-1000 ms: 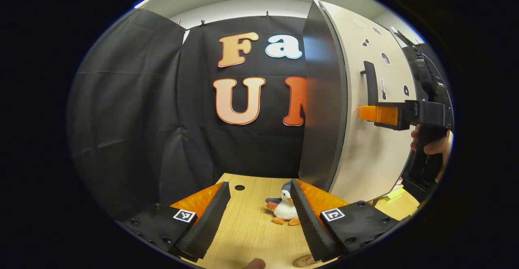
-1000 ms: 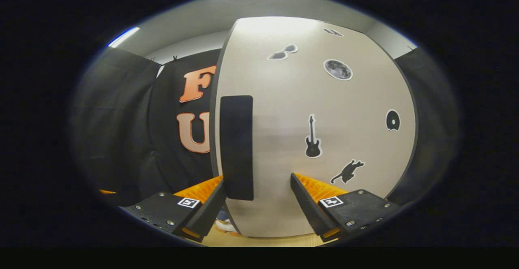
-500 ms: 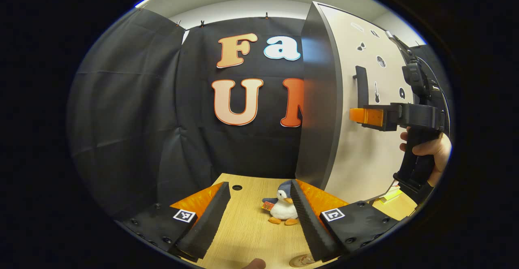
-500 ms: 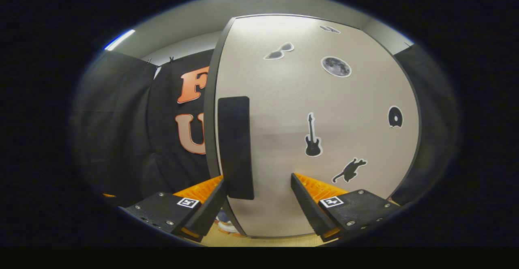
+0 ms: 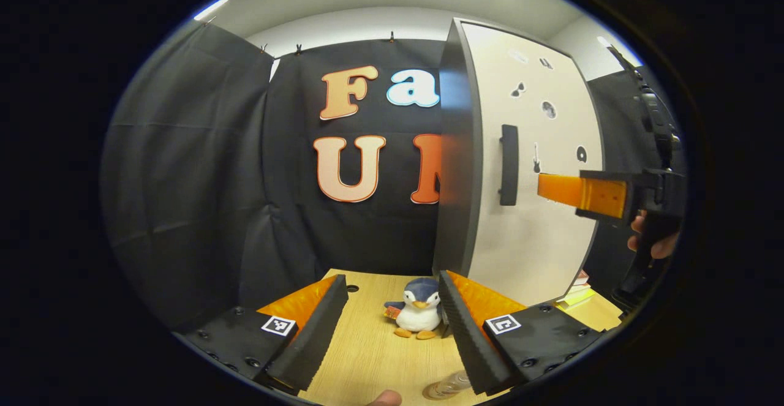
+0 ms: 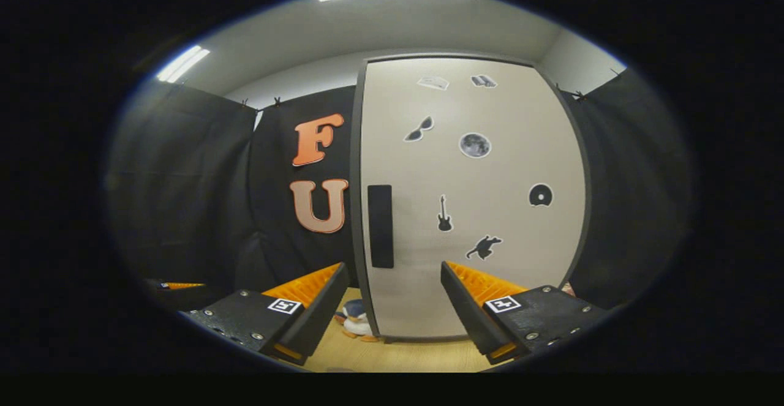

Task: Open the cabinet door with the right hand, grasp the bottle in the cabinet with the left hand and place it on the coaster, then close the cabinet door with the right hand.

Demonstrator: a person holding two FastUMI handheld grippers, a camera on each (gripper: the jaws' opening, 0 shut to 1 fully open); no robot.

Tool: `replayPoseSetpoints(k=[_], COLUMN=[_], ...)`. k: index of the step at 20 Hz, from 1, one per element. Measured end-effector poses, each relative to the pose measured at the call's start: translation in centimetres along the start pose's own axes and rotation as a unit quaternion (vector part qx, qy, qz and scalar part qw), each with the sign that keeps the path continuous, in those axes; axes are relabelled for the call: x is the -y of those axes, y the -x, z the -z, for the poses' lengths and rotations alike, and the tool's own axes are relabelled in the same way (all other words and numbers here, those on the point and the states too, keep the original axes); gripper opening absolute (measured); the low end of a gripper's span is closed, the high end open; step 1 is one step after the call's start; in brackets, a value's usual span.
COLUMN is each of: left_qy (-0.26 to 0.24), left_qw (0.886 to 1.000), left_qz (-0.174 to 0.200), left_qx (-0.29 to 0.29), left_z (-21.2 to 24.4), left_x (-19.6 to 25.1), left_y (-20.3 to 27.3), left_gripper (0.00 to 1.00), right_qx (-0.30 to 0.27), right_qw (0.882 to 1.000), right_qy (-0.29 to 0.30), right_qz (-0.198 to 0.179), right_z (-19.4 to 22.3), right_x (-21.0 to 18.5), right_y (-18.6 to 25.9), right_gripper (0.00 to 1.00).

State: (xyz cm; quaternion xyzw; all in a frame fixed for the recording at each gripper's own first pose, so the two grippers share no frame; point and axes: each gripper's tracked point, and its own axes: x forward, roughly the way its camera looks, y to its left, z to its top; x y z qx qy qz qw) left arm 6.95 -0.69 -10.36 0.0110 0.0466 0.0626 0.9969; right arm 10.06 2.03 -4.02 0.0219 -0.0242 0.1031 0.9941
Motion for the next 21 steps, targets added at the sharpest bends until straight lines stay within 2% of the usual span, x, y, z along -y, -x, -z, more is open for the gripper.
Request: replayPoseSetpoints(k=[5,7,12,15,19,21], left_qy=[-0.009,-0.012,-0.015,-0.017,-0.022,-0.021], left_qw=[1.000,1.000,0.999,0.999,0.999,0.999], left_qz=[0.014,0.021,0.035,0.040,0.038,0.037], left_qx=[0.013,0.014,0.020,0.025,0.028,0.031], left_z=[-2.0,-2.5,-3.8,-4.5,-5.1,-5.5], left_x=[2.8,4.0,6.6,7.7,8.3,8.4], left_y=[4.5,6.2,9.5,11.1,12.9,13.5], left_gripper=[0.95,0.99,0.95,0.99,0.95,0.95], right_qx=[-0.014,-0.019,-0.020,-0.019,-0.017,-0.017], right_qw=[1.000,0.999,0.998,0.997,0.997,0.997], right_qy=[0.005,-0.001,-0.013,-0.013,-0.015,-0.020], right_qz=[0.022,0.032,0.062,0.071,0.074,0.072], right_z=[0.3,0.6,0.6,0.4,0.5,0.6], right_x=[2.3,3.5,6.7,7.6,8.1,8.2], right_y=[8.6,11.7,17.9,19.6,20.8,21.3], right_gripper=[0.92,0.94,0.94,0.94,0.96,0.94])
